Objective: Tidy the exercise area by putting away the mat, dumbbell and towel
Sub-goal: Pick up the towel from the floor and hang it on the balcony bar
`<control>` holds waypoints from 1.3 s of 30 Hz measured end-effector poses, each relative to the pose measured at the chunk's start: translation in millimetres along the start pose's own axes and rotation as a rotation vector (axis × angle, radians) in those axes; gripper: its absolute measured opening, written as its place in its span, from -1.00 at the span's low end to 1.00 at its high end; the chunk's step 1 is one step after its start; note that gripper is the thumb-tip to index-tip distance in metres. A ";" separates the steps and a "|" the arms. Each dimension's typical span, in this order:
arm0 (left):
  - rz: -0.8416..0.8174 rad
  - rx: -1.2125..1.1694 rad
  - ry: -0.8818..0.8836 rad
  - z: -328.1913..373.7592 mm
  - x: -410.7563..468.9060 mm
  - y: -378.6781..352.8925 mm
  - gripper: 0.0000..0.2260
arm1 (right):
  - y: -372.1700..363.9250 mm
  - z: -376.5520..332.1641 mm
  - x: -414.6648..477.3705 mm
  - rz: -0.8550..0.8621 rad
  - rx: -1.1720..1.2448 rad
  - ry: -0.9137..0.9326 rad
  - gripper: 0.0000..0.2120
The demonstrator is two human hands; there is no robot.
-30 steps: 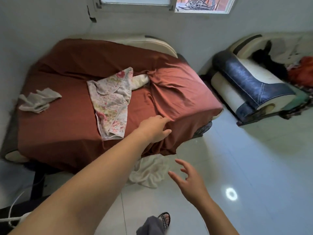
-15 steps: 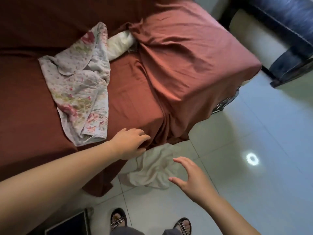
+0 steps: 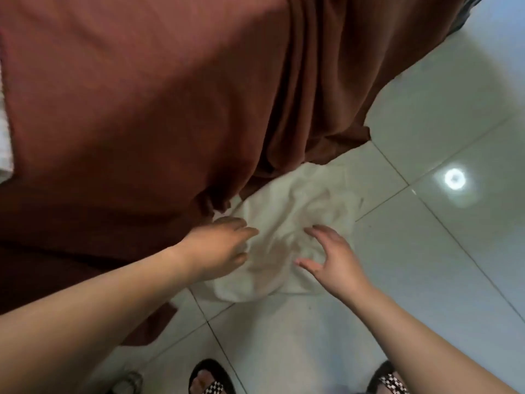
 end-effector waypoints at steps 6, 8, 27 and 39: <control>-0.059 0.001 -0.022 -31.2 30.6 -57.1 -0.51 | -79.0 40.2 12.0 -0.091 -0.239 0.016 -0.38; -0.082 0.010 -0.010 -37.8 27.8 -62.9 -0.51 | -89.1 49.0 8.9 0.006 -0.197 0.063 -0.67; 0.169 -0.159 0.022 99.2 -165.0 285.2 -0.55 | 270.2 -178.3 -167.3 0.261 0.338 0.035 -0.96; 0.428 -0.461 0.065 293.1 -267.0 500.8 -0.57 | 539.2 -291.1 -330.7 0.371 0.473 0.035 -0.94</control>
Point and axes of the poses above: each hand's wrist, its own x-axis towards the middle knuckle, its own y-axis out of the back of the hand, z = x × y, the point moved 2 cm from there along x, towards the middle knuckle, and after that the axes turned 7 degrees about z, right-handed, at the moved point
